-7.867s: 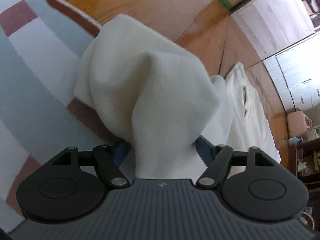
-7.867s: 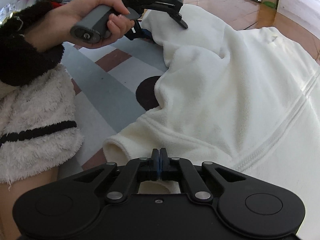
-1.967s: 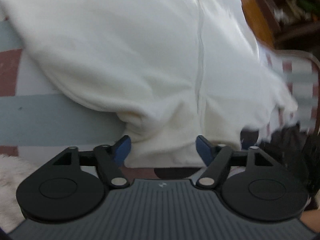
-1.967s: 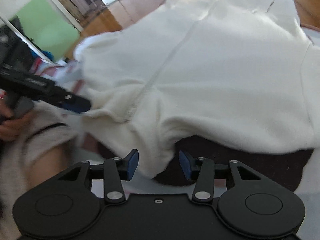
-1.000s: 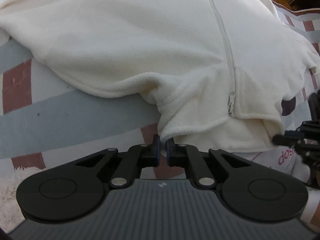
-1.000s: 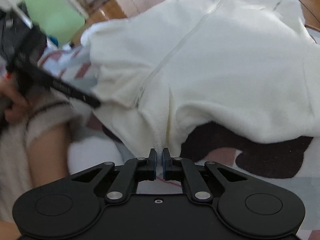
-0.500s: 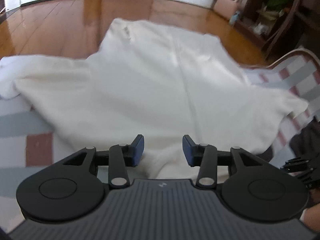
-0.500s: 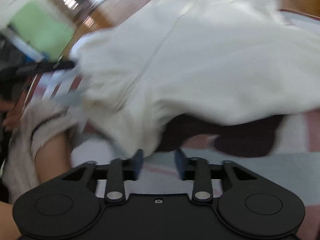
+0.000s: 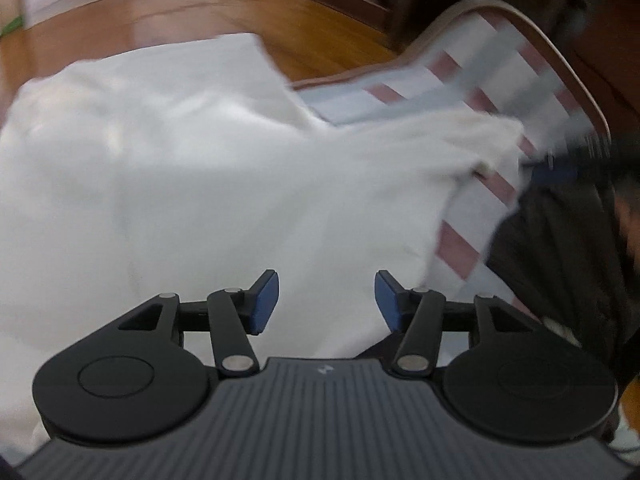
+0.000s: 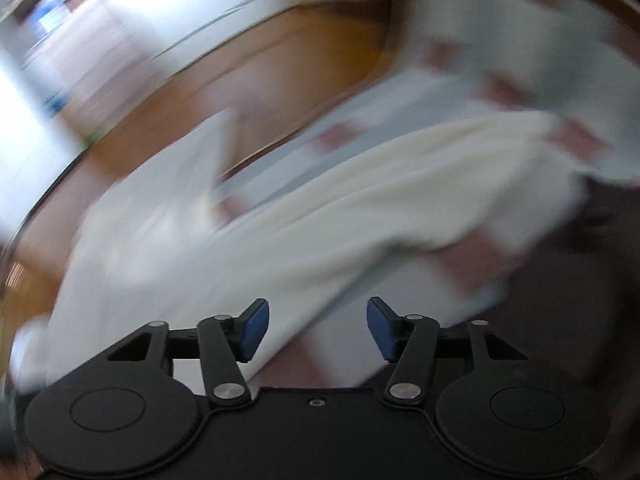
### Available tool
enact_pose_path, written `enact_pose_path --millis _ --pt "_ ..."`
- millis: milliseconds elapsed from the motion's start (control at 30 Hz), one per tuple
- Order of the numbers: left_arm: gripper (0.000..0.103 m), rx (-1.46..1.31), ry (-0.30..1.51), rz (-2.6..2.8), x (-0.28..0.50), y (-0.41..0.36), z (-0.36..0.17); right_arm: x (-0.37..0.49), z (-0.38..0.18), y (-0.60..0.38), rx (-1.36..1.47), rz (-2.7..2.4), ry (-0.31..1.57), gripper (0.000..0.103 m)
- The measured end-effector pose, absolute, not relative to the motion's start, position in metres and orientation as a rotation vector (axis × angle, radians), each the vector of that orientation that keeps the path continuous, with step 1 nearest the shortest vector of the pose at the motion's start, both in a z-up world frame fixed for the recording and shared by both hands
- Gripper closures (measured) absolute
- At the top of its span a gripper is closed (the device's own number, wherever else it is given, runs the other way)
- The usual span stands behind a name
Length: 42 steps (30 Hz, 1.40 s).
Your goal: Fold clothes
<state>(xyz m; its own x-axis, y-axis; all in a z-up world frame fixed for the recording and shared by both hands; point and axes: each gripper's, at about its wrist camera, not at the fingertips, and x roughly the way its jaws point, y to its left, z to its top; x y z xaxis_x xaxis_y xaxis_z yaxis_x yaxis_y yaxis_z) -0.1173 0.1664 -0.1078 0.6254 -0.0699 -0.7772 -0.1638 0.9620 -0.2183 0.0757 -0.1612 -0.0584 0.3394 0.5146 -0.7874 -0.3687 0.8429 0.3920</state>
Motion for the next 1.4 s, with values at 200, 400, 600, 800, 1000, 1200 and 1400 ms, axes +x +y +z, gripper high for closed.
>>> enact_pose_path --millis 200,400,600,800,1000,1200,1400 --pt "0.045 -0.237 0.962 -0.054 -0.084 0.139 -0.129 0.170 -0.076 -0.209 0.376 0.389 1.214 0.034" --pt "0.045 -0.168 1.060 -0.148 -0.068 0.120 -0.156 0.229 -0.108 -0.207 0.418 0.309 1.241 0.034" --pt "0.036 -0.011 1.087 -0.154 -0.065 0.104 -0.170 0.262 -0.151 -0.193 0.345 0.146 1.157 0.034" --pt "0.097 -0.091 1.047 -0.095 -0.068 0.125 -0.152 0.264 -0.117 -0.192 0.235 0.307 0.861 0.094" --pt "0.095 -0.288 1.062 -0.120 -0.072 0.146 -0.163 0.258 -0.094 -0.201 0.182 0.345 0.729 0.095" --pt "0.068 -0.479 1.055 -0.121 -0.086 0.172 -0.163 0.241 -0.108 -0.169 -0.024 0.333 0.717 0.095" --pt "0.058 -0.493 0.933 -0.036 -0.123 0.214 -0.129 0.205 -0.069 -0.113 -0.142 0.494 0.599 0.094"
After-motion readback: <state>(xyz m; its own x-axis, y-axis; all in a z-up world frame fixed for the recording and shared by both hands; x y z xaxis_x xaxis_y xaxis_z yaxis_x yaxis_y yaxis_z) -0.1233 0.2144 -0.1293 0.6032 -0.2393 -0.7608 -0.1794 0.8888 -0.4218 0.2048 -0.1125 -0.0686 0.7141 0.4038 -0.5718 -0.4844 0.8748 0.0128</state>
